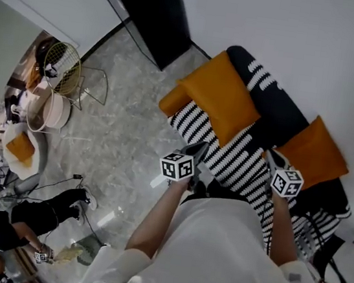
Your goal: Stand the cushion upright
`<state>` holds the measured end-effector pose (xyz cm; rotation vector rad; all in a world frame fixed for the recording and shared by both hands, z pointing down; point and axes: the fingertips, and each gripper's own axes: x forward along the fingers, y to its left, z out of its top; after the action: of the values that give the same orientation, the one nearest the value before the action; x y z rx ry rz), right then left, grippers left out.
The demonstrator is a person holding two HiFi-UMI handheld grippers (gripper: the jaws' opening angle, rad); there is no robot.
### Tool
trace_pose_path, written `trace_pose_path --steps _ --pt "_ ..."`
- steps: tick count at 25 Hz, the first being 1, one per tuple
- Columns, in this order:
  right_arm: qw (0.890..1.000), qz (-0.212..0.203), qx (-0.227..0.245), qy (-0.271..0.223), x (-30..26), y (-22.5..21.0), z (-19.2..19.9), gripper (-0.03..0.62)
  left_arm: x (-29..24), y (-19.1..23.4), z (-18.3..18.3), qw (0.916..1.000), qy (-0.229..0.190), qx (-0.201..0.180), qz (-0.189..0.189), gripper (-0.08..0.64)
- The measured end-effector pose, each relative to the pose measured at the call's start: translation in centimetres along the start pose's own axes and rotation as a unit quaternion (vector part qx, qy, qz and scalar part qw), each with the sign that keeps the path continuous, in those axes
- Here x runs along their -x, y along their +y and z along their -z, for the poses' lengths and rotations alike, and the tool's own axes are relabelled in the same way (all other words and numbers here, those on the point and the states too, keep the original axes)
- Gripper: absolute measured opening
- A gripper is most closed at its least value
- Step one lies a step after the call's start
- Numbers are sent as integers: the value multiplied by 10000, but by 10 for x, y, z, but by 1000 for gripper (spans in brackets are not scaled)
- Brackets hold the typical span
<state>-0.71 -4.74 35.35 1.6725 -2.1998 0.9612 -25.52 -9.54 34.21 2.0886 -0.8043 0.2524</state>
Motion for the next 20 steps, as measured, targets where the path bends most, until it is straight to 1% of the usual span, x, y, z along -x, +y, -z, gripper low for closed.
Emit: trace_pose_path --steps 3,11,16,20 --pt "9997 -108 170 130 -20 -12 -19 51 -16 7 -18 9998 -10 94 -160 2" --pt "9955 -490 465 661 -56 -36 -26 52 -43 8 -26 9989 30 248 -406 2" --pt "9939 -570 474 817 -81 -32 -22 52 -45 24 -29 9981 65 377 -484 2" --pt "9919 -566 578 980 -84 -26 -22 52 -45 30 -24 9967 91 584 -565 2"
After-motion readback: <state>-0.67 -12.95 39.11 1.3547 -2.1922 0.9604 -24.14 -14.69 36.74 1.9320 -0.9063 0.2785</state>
